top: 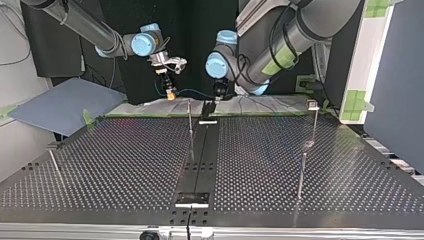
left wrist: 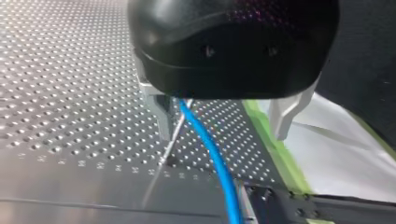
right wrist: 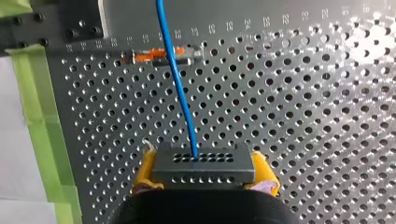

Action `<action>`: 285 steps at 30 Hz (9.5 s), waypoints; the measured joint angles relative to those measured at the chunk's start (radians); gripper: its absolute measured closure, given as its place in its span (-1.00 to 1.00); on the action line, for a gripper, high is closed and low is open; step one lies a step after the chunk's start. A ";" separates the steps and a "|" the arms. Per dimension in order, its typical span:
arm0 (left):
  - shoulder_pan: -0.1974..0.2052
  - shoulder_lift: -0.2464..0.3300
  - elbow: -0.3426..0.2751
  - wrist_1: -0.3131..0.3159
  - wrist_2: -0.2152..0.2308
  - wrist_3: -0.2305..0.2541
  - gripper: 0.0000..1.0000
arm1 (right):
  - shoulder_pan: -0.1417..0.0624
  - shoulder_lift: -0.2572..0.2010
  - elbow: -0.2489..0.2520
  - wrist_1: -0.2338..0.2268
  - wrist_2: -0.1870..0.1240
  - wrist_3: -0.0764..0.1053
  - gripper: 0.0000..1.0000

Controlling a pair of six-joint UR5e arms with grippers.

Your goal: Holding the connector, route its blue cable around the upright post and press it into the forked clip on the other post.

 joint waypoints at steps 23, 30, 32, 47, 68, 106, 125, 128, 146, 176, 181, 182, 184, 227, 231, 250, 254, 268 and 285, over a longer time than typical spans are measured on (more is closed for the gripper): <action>-0.035 -0.001 -0.038 0.207 -0.122 -0.126 -0.98 | -0.001 0.000 0.000 0.001 -0.037 0.010 1.00; -0.048 -0.002 -0.042 0.254 -0.107 -0.083 -0.98 | -0.001 0.000 0.000 0.003 -0.038 0.013 1.00; -0.052 -0.002 -0.042 0.257 -0.097 -0.073 -0.98 | -0.001 0.000 0.000 0.004 -0.038 0.014 1.00; -0.092 -0.012 -0.042 0.243 -0.132 0.042 -0.98 | -0.011 0.000 0.000 0.009 -0.026 0.018 1.00; -0.105 -0.073 -0.034 0.280 -0.189 0.092 -0.98 | -0.032 0.000 0.000 0.037 -0.015 0.015 1.00; -0.115 -0.073 -0.034 0.357 -0.168 0.083 0.46 | -0.033 0.000 0.000 0.035 -0.020 0.011 1.00; -0.115 -0.073 -0.035 0.359 -0.164 0.063 1.00 | -0.040 0.000 0.000 0.033 -0.016 0.011 1.00; -0.116 -0.073 -0.035 0.360 -0.165 0.061 1.00 | -0.042 0.000 0.000 0.031 -0.016 0.011 1.00; -0.126 -0.102 -0.031 0.413 -0.121 0.009 1.00 | -0.072 0.000 -0.001 0.017 -0.009 0.011 1.00; -0.109 -0.164 0.031 0.416 -0.111 -0.042 1.00 | -0.121 0.001 -0.027 0.044 0.005 0.007 1.00; -0.108 -0.164 0.032 0.416 -0.111 -0.039 1.00 | -0.127 0.001 -0.029 0.046 0.005 0.007 1.00; -0.108 -0.164 0.032 0.416 -0.110 -0.039 1.00 | -0.128 0.001 -0.029 0.046 0.005 0.007 1.00; -0.108 -0.164 0.033 0.416 -0.108 -0.039 1.00 | -0.129 0.001 -0.030 0.046 0.005 0.007 1.00; -0.118 -0.219 0.043 0.416 -0.093 0.008 1.00 | -0.161 0.002 -0.037 0.047 -0.009 0.011 1.00; -0.114 -0.226 0.057 0.409 -0.091 -0.008 1.00 | -0.160 0.003 -0.037 0.047 -0.009 0.007 1.00; -0.096 -0.228 0.091 0.397 -0.064 -0.039 1.00 | -0.163 0.009 -0.033 0.078 -0.015 -0.016 1.00; -0.088 -0.228 0.094 0.401 -0.043 -0.063 1.00 | -0.166 0.021 -0.033 0.069 -0.015 -0.017 1.00; -0.064 -0.228 0.122 0.383 -0.013 -0.076 1.00 | -0.171 0.035 -0.049 0.056 -0.015 -0.015 1.00; -0.044 -0.284 0.169 0.343 0.010 -0.071 1.00 | -0.171 0.037 -0.064 0.056 -0.015 -0.013 1.00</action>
